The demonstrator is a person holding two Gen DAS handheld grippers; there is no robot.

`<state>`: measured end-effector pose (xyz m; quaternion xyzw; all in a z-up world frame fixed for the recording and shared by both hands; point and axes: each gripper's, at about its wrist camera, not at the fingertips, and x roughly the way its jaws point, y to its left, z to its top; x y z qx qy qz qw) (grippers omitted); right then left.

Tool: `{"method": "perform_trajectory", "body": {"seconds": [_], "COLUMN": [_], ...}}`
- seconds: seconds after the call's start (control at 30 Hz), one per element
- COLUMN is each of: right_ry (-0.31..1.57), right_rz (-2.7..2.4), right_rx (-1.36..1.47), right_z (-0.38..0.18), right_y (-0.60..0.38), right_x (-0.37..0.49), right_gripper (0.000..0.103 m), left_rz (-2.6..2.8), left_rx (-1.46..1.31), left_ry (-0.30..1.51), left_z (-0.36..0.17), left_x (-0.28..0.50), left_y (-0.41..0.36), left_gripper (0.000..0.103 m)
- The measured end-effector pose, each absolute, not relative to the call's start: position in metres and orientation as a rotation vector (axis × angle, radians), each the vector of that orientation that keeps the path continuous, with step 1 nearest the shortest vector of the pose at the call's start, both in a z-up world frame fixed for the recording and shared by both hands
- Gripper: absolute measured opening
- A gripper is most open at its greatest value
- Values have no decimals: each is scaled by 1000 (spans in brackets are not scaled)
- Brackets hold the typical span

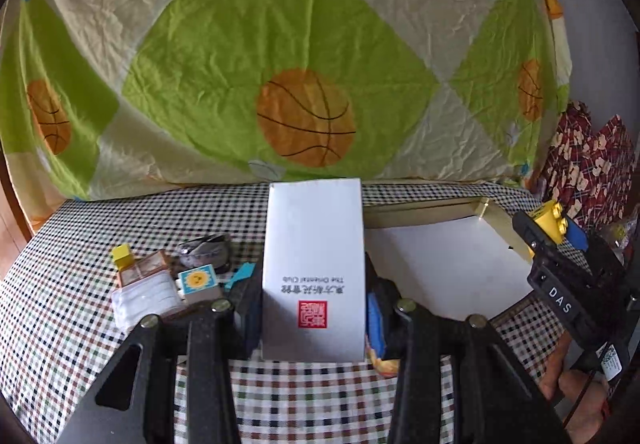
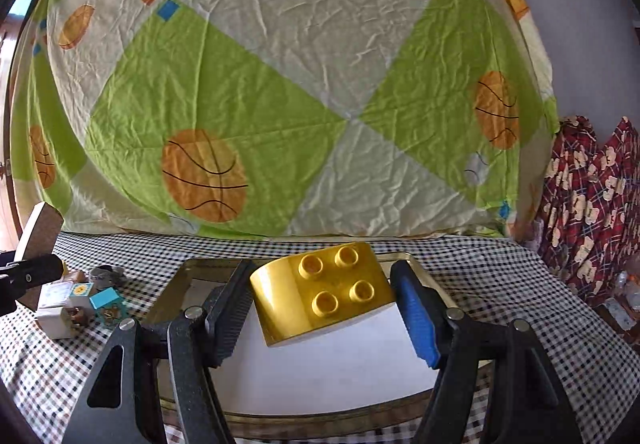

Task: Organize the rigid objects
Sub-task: 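Carry the yellow brick with the right tool while the left tool carries the white box over the tray, then open the right tool to drop the brick while the left tool releases the box into the tray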

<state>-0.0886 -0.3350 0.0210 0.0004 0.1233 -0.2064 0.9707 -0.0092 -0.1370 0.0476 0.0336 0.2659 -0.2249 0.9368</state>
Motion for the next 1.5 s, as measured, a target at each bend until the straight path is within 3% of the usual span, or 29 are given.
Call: {"method": "perform_trajectory", "body": {"seconds": [0.6,1.37,1.4,1.43,1.5], "right_ry": [404,543,537,525,480], "right_rz": [-636,-575,-575,-568,-554], "right_rx": [126,164,171,183,220], "right_z": [3,-10,-10,-9,-7], "right_y": [-415,-416,-416,-416,-417], "right_x": [-81,-60,-61,-62,-68], "right_gripper": [71,71,73,76,86], "left_rz": [-587,-558,-553,-547,-530], "left_rx": [201,296,293,287,266], "left_ry": [574,667,666,661,631], "left_z": [21,-15,-15,-15,-11], "left_x": [-8,7,7,7,4], "left_y": [-286,-302,-301,-299,-294], "left_gripper": [41,42,51,74,100]}}
